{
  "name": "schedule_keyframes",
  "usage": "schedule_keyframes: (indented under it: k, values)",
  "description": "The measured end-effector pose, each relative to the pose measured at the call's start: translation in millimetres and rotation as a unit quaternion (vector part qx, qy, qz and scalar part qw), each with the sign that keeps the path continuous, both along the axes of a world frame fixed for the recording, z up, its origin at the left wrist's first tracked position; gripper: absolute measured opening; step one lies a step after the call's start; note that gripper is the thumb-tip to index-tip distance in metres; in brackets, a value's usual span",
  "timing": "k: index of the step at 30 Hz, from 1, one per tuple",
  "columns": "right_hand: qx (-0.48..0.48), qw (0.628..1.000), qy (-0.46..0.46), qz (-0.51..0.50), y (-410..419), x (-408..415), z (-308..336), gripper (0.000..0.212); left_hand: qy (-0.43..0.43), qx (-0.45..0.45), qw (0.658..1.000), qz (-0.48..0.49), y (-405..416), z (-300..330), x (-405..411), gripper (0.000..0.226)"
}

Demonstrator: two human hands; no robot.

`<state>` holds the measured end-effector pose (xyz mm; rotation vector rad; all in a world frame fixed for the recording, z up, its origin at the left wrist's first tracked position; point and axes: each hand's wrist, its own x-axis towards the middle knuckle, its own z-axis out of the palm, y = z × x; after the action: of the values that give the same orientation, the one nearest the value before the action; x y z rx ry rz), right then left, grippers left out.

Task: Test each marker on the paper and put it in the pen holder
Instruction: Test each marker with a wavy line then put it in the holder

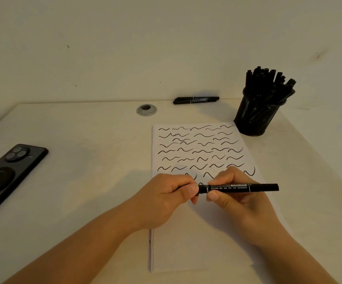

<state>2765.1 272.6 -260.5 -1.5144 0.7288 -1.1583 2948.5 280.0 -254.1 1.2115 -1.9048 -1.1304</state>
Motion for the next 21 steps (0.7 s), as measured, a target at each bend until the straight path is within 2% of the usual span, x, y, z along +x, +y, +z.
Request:
schedule_keyframes:
  k: [7,10,11,14,18,21]
  values:
    - [0.024,0.999,0.024,-0.041,-1.9,-2.7,2.0,0.007,-0.028,-0.037,0.999,0.024,-4.8,0.7,9.4,0.023]
    - [0.053,0.994,-0.032,-0.094,-6.7,-9.4,2.9,0.011,-0.017,-0.047,0.996,0.069,-9.4,1.6,21.4,0.019]
    - [0.052,0.992,-0.026,-0.112,-8.0,-10.7,2.8,0.017,-0.015,-0.05,0.994,0.094,-11.1,2.3,25.0,0.017]
    - [0.022,0.987,0.063,-0.148,-8.9,-9.3,-0.6,0.024,0.013,-0.051,0.985,0.163,-16.7,3.6,31.1,0.014]
    - [-0.017,0.972,0.157,-0.173,-7.7,-4.4,-2.7,0.028,0.057,-0.051,0.979,0.189,-18.4,6.5,28.6,0.014]
    - [-0.114,0.941,0.251,-0.194,-6.2,-1.8,0.5,0.024,0.017,-0.074,0.983,0.169,-15.3,9.5,23.0,0.024]
